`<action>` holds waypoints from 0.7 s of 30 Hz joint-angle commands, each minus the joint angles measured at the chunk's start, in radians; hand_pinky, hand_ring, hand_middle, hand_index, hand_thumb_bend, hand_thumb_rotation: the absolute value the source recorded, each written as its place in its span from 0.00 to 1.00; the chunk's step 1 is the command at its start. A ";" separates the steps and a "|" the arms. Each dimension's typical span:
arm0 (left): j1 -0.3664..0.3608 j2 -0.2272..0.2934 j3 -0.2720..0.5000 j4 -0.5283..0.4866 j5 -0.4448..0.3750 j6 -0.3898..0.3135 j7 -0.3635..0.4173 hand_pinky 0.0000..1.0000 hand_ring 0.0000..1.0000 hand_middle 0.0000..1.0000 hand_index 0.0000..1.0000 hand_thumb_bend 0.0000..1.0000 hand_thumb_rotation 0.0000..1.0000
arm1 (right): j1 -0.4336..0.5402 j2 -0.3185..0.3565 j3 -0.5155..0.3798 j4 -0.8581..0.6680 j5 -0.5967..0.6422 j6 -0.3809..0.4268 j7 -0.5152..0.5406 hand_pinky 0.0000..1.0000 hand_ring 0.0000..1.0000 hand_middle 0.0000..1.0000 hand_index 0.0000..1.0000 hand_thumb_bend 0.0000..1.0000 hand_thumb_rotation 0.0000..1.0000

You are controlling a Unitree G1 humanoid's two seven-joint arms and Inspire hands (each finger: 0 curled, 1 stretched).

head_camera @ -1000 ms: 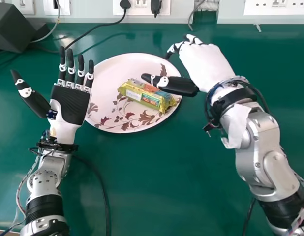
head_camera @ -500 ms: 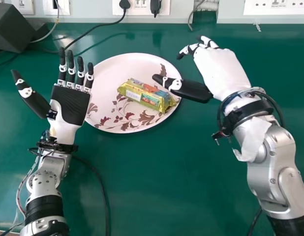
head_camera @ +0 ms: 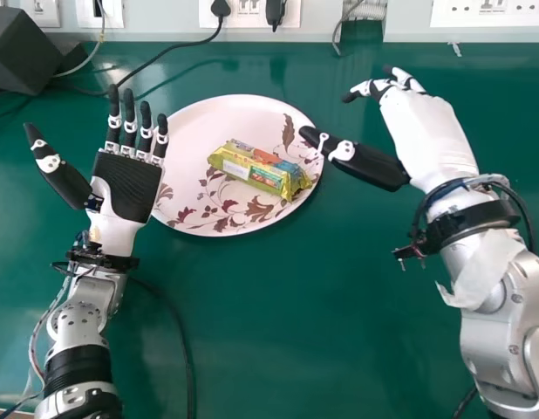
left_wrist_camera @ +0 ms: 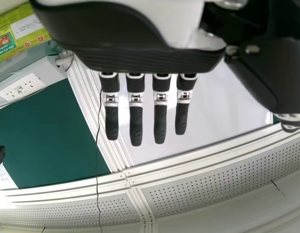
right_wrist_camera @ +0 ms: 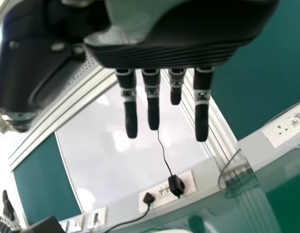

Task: Pick up biscuit and place it in the plate

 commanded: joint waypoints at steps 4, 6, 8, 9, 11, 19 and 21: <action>0.074 -0.020 0.004 0.050 0.019 0.007 0.006 0.64 0.73 0.77 0.82 1.00 0.82 | 0.040 0.015 -0.035 -0.055 0.029 0.006 -0.004 0.54 0.70 0.83 0.72 1.00 0.71; 0.072 -0.013 0.004 0.061 0.020 0.012 -0.004 0.64 0.73 0.77 0.82 0.99 0.83 | 0.051 0.019 -0.041 -0.068 0.025 0.014 -0.001 0.54 0.70 0.83 0.72 1.00 0.70; 0.072 -0.012 0.004 0.062 0.024 0.005 -0.006 0.63 0.72 0.77 0.82 0.99 0.83 | 0.063 0.027 -0.047 -0.083 0.022 0.023 -0.002 0.54 0.70 0.83 0.72 1.00 0.71; 0.073 -0.013 0.005 0.059 0.023 0.006 -0.004 0.63 0.72 0.76 0.82 0.99 0.83 | 0.069 0.031 -0.051 -0.088 0.025 0.023 -0.008 0.54 0.70 0.83 0.72 1.00 0.71; 0.075 -0.013 0.005 0.056 0.021 0.009 -0.005 0.63 0.70 0.76 0.82 0.99 0.83 | 0.079 0.040 -0.061 -0.098 0.035 0.025 -0.014 0.54 0.70 0.83 0.73 1.00 0.71; 0.081 -0.013 0.004 0.047 0.023 0.011 -0.001 0.55 0.69 0.76 0.81 0.98 0.78 | 0.120 0.090 -0.120 -0.132 0.149 0.035 -0.030 0.54 0.70 0.82 0.72 0.99 0.72; 0.082 -0.012 0.003 0.048 0.026 0.008 -0.003 0.57 0.69 0.77 0.82 0.99 0.78 | 0.132 0.102 -0.139 -0.135 0.187 0.033 -0.041 0.54 0.70 0.83 0.73 1.00 0.72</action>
